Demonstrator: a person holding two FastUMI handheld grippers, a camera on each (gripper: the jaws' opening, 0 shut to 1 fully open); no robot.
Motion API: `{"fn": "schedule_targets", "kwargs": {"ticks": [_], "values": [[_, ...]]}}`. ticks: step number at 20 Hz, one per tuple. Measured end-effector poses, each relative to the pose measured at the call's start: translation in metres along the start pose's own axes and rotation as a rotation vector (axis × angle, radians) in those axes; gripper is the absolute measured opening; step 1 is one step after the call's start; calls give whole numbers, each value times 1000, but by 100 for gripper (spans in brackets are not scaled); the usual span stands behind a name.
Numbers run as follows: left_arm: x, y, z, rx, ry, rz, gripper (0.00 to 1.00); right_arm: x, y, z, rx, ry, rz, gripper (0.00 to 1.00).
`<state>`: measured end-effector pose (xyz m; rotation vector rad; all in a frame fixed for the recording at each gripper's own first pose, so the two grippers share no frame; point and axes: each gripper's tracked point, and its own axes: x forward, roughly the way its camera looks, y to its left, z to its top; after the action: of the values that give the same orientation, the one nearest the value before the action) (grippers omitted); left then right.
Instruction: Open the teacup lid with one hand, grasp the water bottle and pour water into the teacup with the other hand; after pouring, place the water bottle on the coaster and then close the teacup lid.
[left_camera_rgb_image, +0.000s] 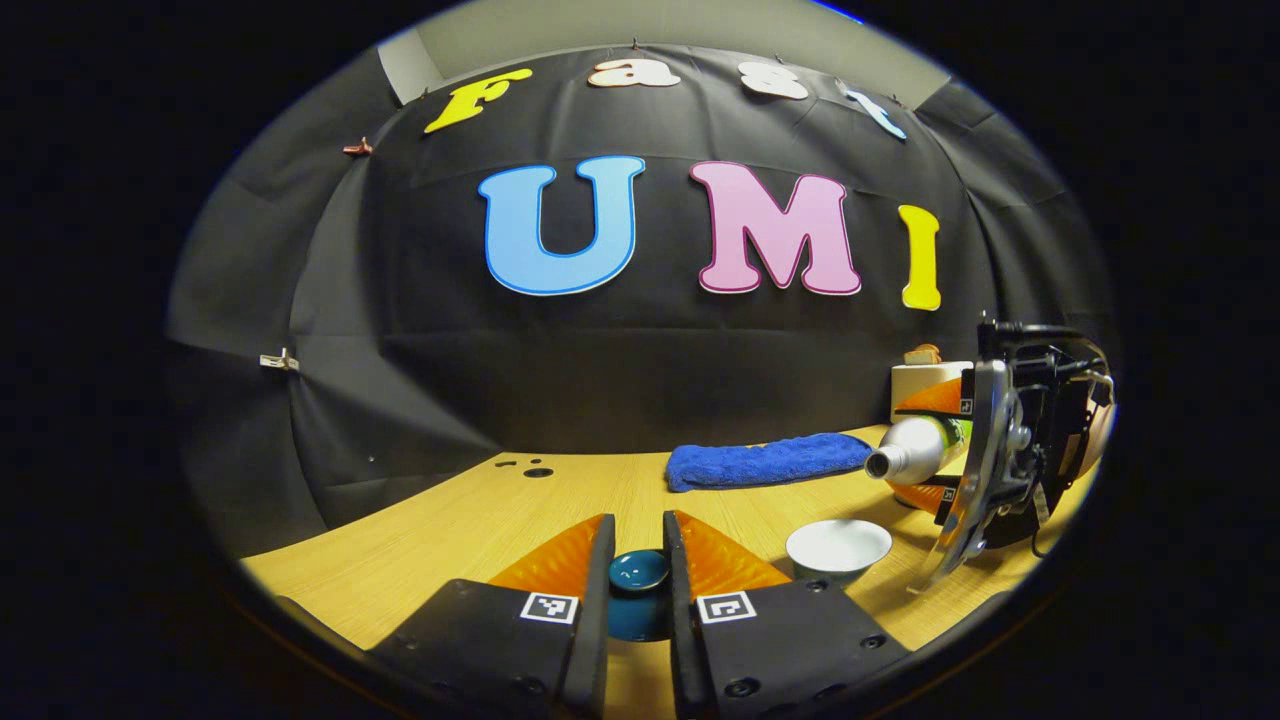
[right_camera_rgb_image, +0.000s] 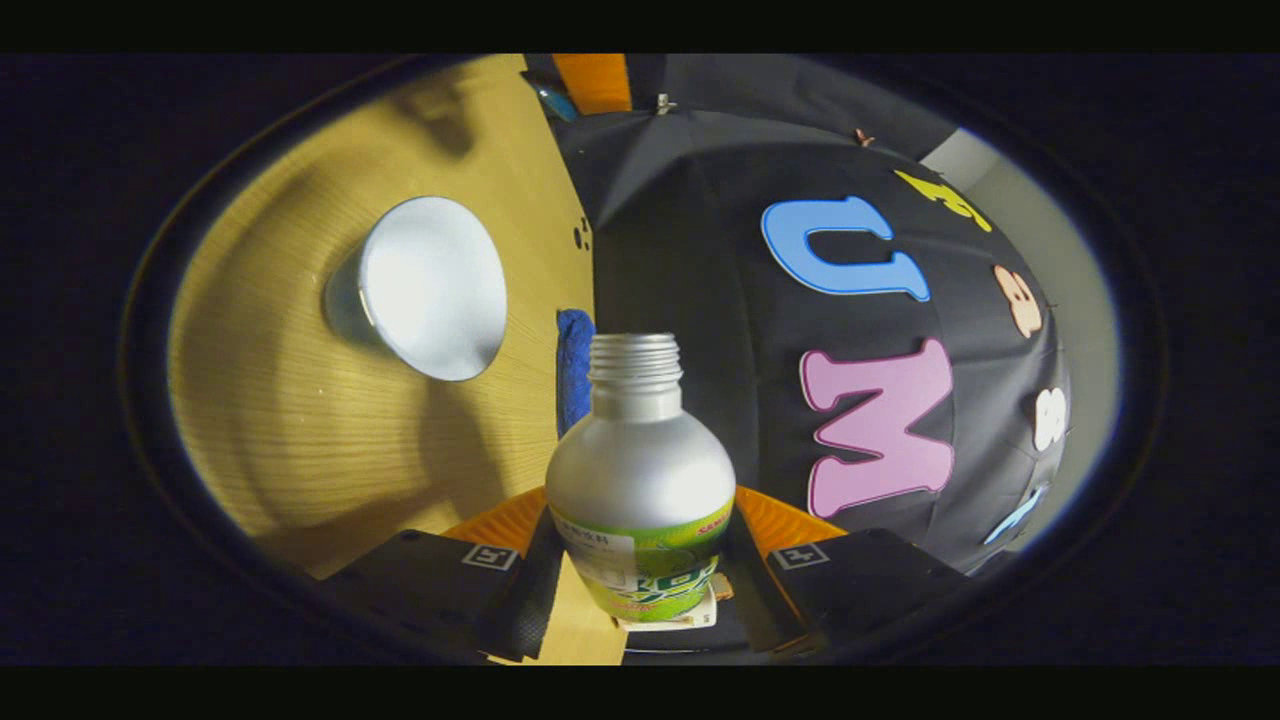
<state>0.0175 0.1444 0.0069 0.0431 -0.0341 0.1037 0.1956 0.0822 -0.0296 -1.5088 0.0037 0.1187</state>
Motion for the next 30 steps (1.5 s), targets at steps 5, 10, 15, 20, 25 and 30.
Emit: {"fn": "schedule_targets", "kwargs": {"ticks": [5,10,15,20,25,30], "values": [[-1,-2,-1,-12,6,-15,29,0,1,6,-140,-23,-37,80],[-2,-3,-4,-13,22,-21,29,2,2,10,-208,-46,-43,72],[-2,-3,-6,-14,32,-32,29,3,4,14,-263,-59,-41,80],[-2,-4,-6,-14,33,-41,29,4,-1,18,-317,-69,-49,76],[-2,-4,-6,-15,33,-46,29,3,-7,19,-342,-73,-61,76],[-1,-5,-5,-16,34,-50,29,5,-7,17,-367,-69,-55,76]]}}
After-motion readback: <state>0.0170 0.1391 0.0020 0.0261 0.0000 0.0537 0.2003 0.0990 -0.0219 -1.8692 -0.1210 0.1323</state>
